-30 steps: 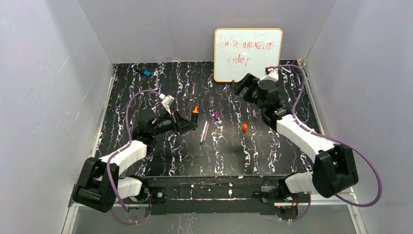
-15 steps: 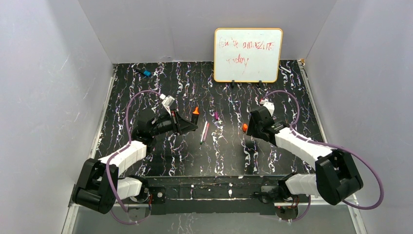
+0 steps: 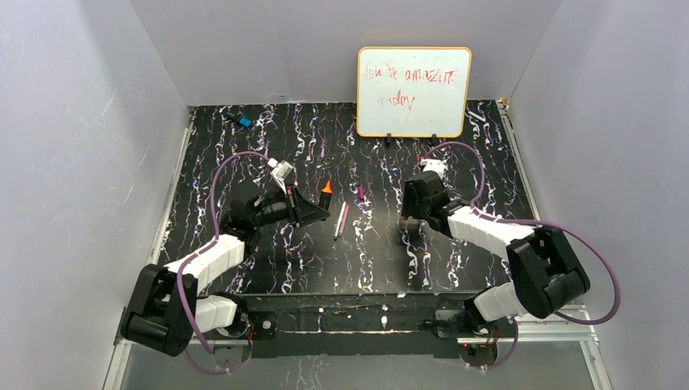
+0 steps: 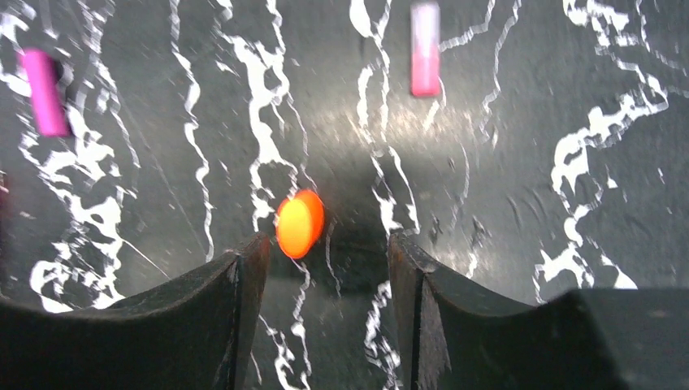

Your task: Insert the pens into the pen caps

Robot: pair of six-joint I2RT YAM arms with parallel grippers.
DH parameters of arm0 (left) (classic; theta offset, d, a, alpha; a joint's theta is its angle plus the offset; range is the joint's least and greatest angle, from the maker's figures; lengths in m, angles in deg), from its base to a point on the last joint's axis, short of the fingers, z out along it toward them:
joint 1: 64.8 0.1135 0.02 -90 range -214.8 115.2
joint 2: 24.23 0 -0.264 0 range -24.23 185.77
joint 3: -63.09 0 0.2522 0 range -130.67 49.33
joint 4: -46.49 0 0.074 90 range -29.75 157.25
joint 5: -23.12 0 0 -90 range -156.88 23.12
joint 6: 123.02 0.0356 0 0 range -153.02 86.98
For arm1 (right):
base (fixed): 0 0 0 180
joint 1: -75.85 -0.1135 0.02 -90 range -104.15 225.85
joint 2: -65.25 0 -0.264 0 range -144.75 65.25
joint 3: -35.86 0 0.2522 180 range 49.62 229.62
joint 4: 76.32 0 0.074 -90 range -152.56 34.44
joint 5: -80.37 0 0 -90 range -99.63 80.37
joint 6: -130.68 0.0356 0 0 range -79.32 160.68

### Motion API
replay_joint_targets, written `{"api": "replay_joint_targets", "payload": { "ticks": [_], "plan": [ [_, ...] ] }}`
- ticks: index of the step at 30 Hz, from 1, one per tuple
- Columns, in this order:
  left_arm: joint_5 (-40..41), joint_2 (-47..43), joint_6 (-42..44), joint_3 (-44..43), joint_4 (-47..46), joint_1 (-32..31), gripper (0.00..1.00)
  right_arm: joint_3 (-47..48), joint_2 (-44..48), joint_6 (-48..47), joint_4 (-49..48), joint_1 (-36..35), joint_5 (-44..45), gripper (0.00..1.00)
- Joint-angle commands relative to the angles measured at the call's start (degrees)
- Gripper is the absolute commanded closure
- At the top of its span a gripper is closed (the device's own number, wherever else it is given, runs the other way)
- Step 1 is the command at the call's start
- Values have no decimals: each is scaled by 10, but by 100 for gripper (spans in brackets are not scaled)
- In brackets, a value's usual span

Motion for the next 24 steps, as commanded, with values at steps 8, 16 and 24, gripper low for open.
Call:
{"api": "replay_joint_targets", "payload": {
  "ticks": [8, 16, 24],
  "plan": [
    [-15, -15, 12, -23, 9, -4, 100, -167, 51, 19, -305, 0, 14, 31],
    [-14, -13, 12, -23, 9, -7, 100, -215, 50, 17, -393, -2, -9, 33],
    [-14, -11, 12, -23, 11, -10, 100, -200, 7, 23, -431, -18, 8, 35]
  ]
}}
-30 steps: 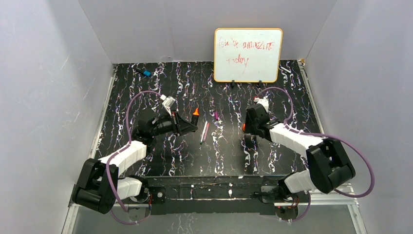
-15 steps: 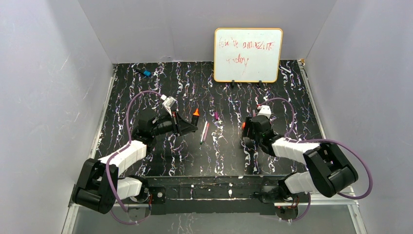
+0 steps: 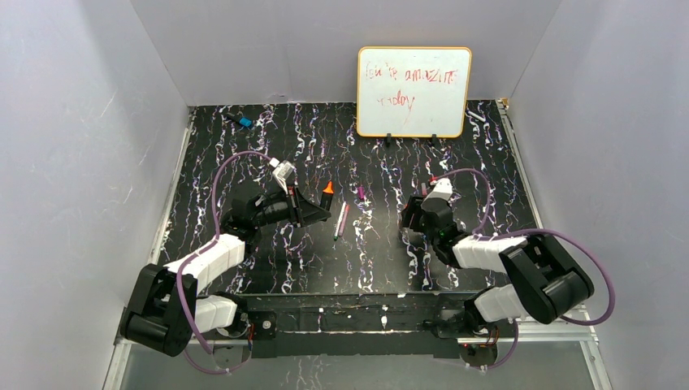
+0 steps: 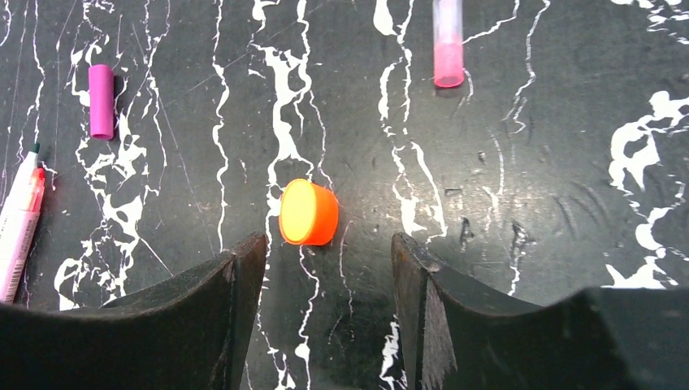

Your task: Insert the pens into the pen caps

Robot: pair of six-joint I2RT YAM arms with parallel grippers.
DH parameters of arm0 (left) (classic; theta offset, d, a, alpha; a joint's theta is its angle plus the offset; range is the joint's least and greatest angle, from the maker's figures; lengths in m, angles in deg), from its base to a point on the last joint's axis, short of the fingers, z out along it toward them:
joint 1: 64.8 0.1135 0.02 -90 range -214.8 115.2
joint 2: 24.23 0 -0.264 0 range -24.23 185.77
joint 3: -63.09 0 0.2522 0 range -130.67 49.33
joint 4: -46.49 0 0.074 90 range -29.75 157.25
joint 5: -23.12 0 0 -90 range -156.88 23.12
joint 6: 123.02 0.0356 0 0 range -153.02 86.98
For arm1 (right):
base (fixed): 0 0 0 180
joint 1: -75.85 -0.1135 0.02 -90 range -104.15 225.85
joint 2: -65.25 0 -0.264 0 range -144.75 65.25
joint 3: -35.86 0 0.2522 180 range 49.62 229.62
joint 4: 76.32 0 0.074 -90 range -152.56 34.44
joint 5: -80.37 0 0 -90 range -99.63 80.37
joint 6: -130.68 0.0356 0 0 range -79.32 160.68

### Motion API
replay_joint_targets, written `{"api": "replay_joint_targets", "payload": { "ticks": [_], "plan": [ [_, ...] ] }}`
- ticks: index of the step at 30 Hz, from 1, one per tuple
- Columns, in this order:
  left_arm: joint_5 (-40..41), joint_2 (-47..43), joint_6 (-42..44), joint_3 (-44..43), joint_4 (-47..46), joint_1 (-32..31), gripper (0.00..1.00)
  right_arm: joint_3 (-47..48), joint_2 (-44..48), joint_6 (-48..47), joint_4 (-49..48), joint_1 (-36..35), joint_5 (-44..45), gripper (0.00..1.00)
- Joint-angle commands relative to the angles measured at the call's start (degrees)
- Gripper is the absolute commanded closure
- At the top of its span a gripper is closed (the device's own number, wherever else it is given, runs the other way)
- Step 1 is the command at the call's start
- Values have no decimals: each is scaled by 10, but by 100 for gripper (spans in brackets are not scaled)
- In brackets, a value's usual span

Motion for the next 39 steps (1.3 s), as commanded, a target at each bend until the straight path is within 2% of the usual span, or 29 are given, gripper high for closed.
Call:
{"api": "replay_joint_targets", "payload": {
  "ticks": [1, 9, 17, 31, 37, 39],
  "plan": [
    [-14, -11, 8, -18, 0, -4, 100, 17, -30, 4, -70, -14, 19, 35],
    [-14, -13, 12, -18, 8, -6, 100, 46, -88, 8, -95, -30, 52, 37],
    [-13, -8, 17, -21, 15, -7, 100, 48, -99, 9, -104, -33, 84, 41],
    [-15, 1, 19, -23, 20, -10, 100, 47, -131, 6, -172, -33, 81, 48],
    [-14, 2, 22, -24, 24, -11, 100, 54, -146, 8, -177, -32, 74, 55],
    [-14, 2, 22, -24, 25, -11, 100, 55, -147, 7, -177, -33, 71, 61]
  ]
}}
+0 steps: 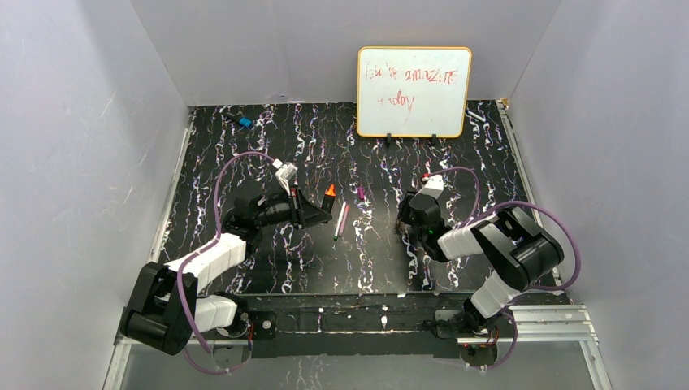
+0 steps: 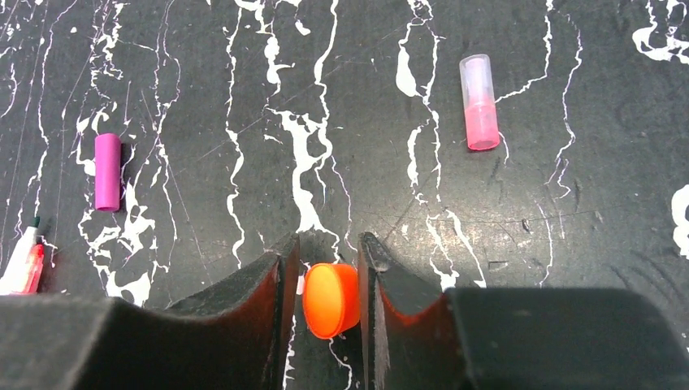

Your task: Insert the pens into the pen caps

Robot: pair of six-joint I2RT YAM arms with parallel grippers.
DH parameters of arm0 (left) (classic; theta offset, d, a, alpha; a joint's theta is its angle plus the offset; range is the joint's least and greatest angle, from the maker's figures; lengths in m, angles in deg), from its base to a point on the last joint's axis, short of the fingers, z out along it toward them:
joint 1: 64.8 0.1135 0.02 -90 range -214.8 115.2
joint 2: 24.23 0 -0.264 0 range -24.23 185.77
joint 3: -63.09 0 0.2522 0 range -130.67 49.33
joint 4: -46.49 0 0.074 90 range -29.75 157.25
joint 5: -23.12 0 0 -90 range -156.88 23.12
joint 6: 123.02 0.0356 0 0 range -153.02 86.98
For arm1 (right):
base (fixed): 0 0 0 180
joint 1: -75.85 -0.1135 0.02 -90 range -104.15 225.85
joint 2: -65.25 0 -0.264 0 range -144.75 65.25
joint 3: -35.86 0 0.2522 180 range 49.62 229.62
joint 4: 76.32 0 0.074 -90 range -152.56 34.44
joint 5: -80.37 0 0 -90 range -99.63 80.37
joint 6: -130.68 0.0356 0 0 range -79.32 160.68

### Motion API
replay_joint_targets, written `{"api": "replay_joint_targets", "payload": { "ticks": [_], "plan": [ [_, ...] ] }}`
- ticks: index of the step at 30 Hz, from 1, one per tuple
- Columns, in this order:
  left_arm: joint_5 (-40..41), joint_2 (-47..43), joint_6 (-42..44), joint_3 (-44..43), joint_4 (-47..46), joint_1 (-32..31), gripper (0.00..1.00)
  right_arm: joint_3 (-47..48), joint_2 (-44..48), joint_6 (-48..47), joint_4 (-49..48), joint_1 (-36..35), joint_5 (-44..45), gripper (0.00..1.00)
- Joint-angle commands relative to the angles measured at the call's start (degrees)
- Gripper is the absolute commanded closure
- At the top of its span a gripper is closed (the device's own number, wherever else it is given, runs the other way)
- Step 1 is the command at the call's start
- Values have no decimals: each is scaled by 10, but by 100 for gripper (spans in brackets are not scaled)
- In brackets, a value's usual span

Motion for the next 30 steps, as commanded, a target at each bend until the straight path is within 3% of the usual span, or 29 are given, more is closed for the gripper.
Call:
{"api": "replay_joint_targets", "payload": {
  "ticks": [1, 4, 5, 7, 13, 17, 24, 30],
  "plan": [
    [-15, -3, 11, -21, 7, -2, 100, 16, -5, -1, -30, -4, 2, 63],
    [-15, -2, 12, -21, 7, -3, 100, 14, 3, -5, -30, -4, -3, 77],
    [-15, 1, 13, -22, 8, -4, 100, 24, 16, -15, -14, -3, -20, 88],
    [-16, 2, 15, -23, 10, -6, 100, 51, 45, -37, 42, -3, -61, 93],
    [-11, 7, 29, -27, 29, -15, 100, 111, 139, -77, 161, -3, -228, 98],
    [-8, 6, 36, -29, 38, -19, 100, 114, 149, -88, 167, -2, -257, 99],
    [-7, 2, 67, -26, 45, -41, 100, 240, 143, -117, 269, 1, -459, 99],
    [-2, -18, 88, -11, 33, -65, 100, 327, 116, -95, 282, 17, -645, 99]
  ]
}}
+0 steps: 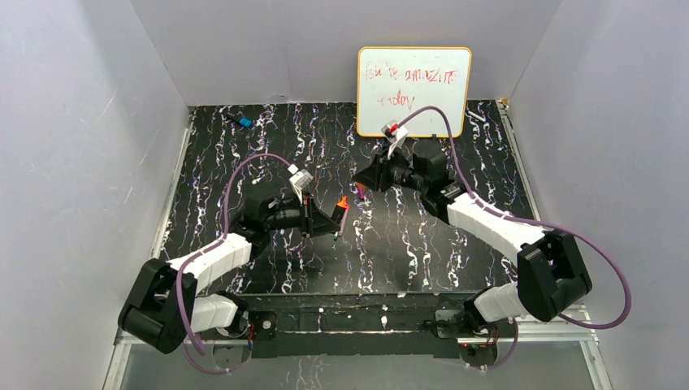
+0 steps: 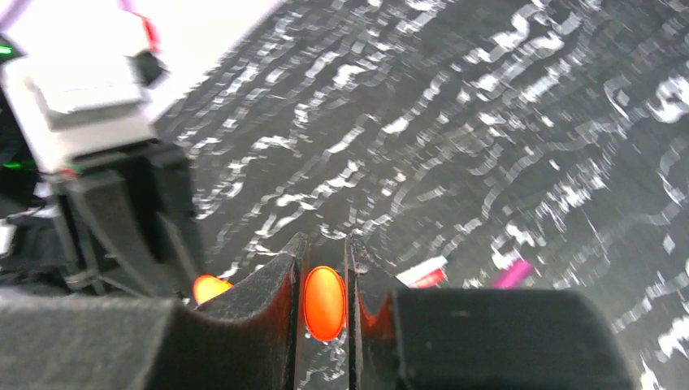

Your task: Insert the pens into the pen caps

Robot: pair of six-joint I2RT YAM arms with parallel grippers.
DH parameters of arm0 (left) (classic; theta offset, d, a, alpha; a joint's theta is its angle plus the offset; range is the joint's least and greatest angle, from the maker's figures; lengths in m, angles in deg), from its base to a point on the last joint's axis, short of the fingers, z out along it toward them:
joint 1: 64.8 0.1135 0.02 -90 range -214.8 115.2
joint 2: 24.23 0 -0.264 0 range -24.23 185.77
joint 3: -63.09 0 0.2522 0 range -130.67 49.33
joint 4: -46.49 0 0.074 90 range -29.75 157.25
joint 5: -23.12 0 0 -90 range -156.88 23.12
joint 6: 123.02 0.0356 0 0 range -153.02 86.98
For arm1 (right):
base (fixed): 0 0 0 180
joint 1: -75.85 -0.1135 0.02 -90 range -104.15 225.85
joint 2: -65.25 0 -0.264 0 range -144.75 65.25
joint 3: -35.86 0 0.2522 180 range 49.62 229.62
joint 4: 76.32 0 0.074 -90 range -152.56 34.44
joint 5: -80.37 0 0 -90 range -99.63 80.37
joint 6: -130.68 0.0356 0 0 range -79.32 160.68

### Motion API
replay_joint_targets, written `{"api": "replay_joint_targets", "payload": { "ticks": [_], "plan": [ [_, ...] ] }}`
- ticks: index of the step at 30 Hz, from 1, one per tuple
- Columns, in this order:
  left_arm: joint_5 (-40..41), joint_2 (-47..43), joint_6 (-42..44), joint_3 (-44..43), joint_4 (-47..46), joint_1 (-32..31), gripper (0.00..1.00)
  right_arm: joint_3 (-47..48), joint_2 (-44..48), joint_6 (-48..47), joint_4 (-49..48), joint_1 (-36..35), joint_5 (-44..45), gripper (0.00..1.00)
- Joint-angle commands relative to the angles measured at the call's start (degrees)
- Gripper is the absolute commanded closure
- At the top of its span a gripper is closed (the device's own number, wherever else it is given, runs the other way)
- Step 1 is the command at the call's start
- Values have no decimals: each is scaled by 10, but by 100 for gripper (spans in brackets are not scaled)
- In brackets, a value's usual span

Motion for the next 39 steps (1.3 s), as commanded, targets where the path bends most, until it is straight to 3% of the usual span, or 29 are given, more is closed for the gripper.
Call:
{"api": "replay_joint_targets", "payload": {
  "ticks": [1, 7, 13, 39],
  "plan": [
    [-3, -29, 29, 1, -12, -12, 100, 74, -15, 12, 12, 15, -188, 99],
    [0, -43, 26, 13, -38, -13, 100, 116, -33, 47, 8, 18, -290, 99],
    [0, -51, 17, 21, -61, -13, 100, 87, -31, 81, -24, 17, -318, 99],
    [-10, -32, -4, 21, -79, -13, 100, 66, -33, 95, -99, -15, -256, 99]
  ]
}}
